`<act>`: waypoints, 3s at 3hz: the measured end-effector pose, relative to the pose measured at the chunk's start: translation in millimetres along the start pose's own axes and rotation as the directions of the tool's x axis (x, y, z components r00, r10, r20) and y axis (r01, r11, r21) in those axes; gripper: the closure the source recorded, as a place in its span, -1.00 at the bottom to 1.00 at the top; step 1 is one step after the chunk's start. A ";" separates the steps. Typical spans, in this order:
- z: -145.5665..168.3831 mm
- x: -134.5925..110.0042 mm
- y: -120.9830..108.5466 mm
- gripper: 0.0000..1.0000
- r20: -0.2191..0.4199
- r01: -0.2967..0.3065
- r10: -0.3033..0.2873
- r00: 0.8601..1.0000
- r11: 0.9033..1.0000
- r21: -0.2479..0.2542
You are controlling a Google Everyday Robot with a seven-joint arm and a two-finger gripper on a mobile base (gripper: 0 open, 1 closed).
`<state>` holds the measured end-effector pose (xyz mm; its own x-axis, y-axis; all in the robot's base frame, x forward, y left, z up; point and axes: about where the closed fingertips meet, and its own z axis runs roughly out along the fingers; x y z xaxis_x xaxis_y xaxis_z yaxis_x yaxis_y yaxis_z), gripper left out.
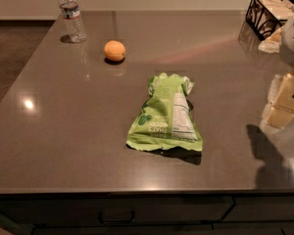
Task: Pick green rice chip bag
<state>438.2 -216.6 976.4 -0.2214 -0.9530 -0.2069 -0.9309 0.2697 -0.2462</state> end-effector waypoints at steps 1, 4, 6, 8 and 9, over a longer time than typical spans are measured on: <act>0.0 0.0 0.0 -1.00 0.000 0.000 0.000 1.000 1.000 0.000; 46.6 -65.1 -11.6 -1.00 -0.011 -0.085 0.085 0.996 0.996 -0.036; 81.9 -99.1 -24.8 -1.00 -0.001 -0.415 0.415 0.910 0.909 -0.033; 109.2 -115.2 -21.8 -1.00 0.001 -0.531 0.531 0.847 0.847 -0.032; 128.3 -120.2 -17.4 -1.00 -0.007 -0.538 0.538 0.843 0.842 -0.049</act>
Offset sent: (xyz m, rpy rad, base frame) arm 0.0082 0.0284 -0.0122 0.0141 0.0730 0.0410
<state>518.3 -89.0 884.0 -0.6895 -0.6591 -0.3003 -0.6789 0.7326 -0.0493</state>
